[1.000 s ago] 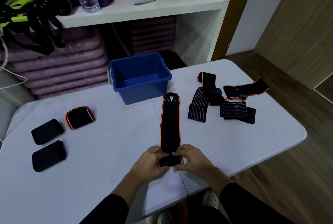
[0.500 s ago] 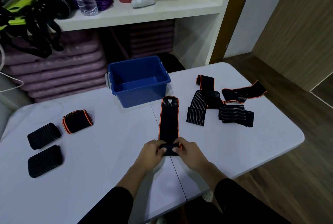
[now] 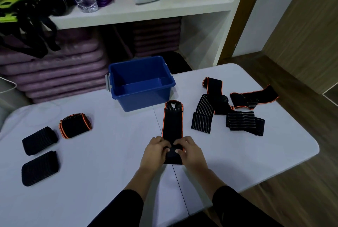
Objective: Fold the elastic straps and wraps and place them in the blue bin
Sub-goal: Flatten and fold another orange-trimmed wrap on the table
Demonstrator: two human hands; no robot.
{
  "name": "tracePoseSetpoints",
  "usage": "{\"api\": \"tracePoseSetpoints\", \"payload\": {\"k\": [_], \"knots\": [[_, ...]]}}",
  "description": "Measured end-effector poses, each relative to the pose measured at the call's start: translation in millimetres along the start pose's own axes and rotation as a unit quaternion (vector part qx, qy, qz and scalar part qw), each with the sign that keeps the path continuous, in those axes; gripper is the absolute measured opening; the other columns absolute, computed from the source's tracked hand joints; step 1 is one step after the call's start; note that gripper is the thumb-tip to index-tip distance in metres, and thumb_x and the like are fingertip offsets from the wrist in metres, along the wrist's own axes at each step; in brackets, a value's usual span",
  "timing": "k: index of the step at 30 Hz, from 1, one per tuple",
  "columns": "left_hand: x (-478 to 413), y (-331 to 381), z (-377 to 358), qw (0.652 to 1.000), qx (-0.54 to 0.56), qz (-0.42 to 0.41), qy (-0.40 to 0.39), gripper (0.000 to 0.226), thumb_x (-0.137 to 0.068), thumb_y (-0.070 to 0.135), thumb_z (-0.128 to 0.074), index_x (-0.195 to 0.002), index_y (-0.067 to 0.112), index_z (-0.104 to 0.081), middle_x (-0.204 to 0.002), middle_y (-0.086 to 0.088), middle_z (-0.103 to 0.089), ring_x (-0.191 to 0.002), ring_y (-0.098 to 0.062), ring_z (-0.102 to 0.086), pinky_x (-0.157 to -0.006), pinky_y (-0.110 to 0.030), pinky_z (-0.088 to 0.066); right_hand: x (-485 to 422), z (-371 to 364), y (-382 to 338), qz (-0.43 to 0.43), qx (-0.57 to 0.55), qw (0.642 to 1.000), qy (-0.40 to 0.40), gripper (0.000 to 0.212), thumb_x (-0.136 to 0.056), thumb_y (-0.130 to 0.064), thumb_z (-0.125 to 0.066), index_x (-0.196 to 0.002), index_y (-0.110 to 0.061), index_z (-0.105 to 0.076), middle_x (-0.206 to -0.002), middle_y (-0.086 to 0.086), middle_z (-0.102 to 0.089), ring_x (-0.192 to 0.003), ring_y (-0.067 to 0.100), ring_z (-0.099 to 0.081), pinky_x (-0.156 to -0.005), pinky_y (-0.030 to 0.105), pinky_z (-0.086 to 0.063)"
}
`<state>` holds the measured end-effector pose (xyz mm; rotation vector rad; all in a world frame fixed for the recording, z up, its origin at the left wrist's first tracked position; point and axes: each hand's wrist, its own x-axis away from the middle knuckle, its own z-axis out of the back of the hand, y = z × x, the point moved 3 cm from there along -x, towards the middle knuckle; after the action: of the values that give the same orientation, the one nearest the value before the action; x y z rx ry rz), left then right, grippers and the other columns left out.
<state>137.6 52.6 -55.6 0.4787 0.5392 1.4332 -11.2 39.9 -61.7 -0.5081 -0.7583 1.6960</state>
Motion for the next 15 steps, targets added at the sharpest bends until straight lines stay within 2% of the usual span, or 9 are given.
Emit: {"api": "tracePoseSetpoints", "payload": {"k": [2, 4, 6, 8, 10, 12, 15], "knots": [[1.2, -1.1, -1.5, 0.999, -0.02, -0.039, -0.02, 0.025, -0.087, 0.015, -0.055, -0.108, 0.014, -0.067, -0.105, -0.003, -0.061, -0.101, -0.019, -0.053, -0.088, -0.026, -0.045, 1.2, -0.1, 2.3, 0.015, -0.005, 1.0, -0.012, 0.029, -0.085, -0.026, -0.049, -0.108, -0.02, -0.066, -0.108, -0.002, -0.059, -0.097, 0.016, -0.059, -0.084, 0.03, -0.048], [4.4, -7.1, -2.0, 0.997, -0.028, -0.053, -0.055, 0.041, -0.085, 0.03, -0.056, -0.124, 0.017, -0.059, -0.117, 0.001, -0.057, -0.11, -0.015, -0.049, -0.093, -0.015, -0.036, 2.9, 1.4, 8.1, 0.018, 0.012, 0.999, -0.045, 0.035, -0.089, -0.033, -0.053, -0.121, -0.024, -0.061, -0.118, -0.009, -0.054, -0.11, 0.01, -0.053, -0.093, 0.02, -0.04], [4.9, -15.2, -2.1, 0.994, -0.036, -0.057, -0.091, 0.059, -0.078, 0.039, -0.062, -0.133, 0.02, -0.05, -0.127, 0.005, -0.05, -0.116, -0.012, -0.045, -0.095, -0.01, -0.028, 3.7, 4.0, 14.1, 0.033, 0.023, 0.995, -0.096, 0.055, -0.08, -0.04, -0.064, -0.132, -0.026, -0.051, -0.125, -0.016, -0.041, -0.117, 0.002, -0.041, -0.099, 0.013, -0.03], [2.0, -18.9, -2.3, 0.991, -0.045, -0.061, -0.111, 0.066, -0.074, 0.038, -0.067, -0.134, 0.021, -0.048, -0.129, 0.003, -0.047, -0.117, -0.014, -0.045, -0.095, -0.01, -0.029, 0.2, 5.6, 16.6, 0.068, 0.06, 0.988, -0.122, 0.066, -0.075, -0.035, -0.07, -0.136, -0.025, -0.046, -0.124, -0.013, -0.038, -0.115, 0.004, -0.038, -0.098, 0.013, -0.031], [-2.7, -16.9, -0.8, 0.993, -0.032, -0.052, -0.106, 0.062, -0.075, 0.038, -0.066, -0.132, 0.019, -0.05, -0.12, 0.003, -0.046, -0.113, -0.014, -0.046, -0.092, -0.012, -0.032, -7.8, 8.0, 16.0, 0.069, 0.066, 0.988, -0.124, 0.058, -0.08, -0.029, -0.066, -0.135, -0.024, -0.048, -0.119, -0.005, -0.046, -0.11, 0.008, -0.044, -0.093, 0.014, -0.034], [-9.6, -13.7, 1.3, 0.994, -0.004, -0.008, -0.105, 0.052, -0.081, 0.039, -0.062, -0.129, 0.021, -0.053, -0.11, 0.004, -0.047, -0.107, -0.013, -0.047, -0.087, -0.016, -0.036, -16.7, 12.8, 14.0, 0.046, 0.043, 0.99, -0.128, 0.048, -0.085, -0.029, -0.061, -0.132, -0.023, -0.051, -0.114, -0.001, -0.053, -0.106, 0.012, -0.05, -0.09, 0.017, -0.037], [-24.9, -11.7, 3.7, 0.992, 0.044, 0.064, -0.097, 0.035, -0.087, 0.033, -0.058, -0.12, 0.022, -0.057, -0.105, -0.001, -0.058, -0.1, -0.017, -0.055, -0.081, -0.023, -0.042, -29.6, 17.0, 14.1, 0.011, -0.005, 0.993, -0.119, 0.039, -0.09, -0.028, -0.054, -0.129, -0.027, -0.049, -0.101, -0.002, -0.061, -0.092, 0.013, -0.055, -0.081, 0.023, -0.041]]}}
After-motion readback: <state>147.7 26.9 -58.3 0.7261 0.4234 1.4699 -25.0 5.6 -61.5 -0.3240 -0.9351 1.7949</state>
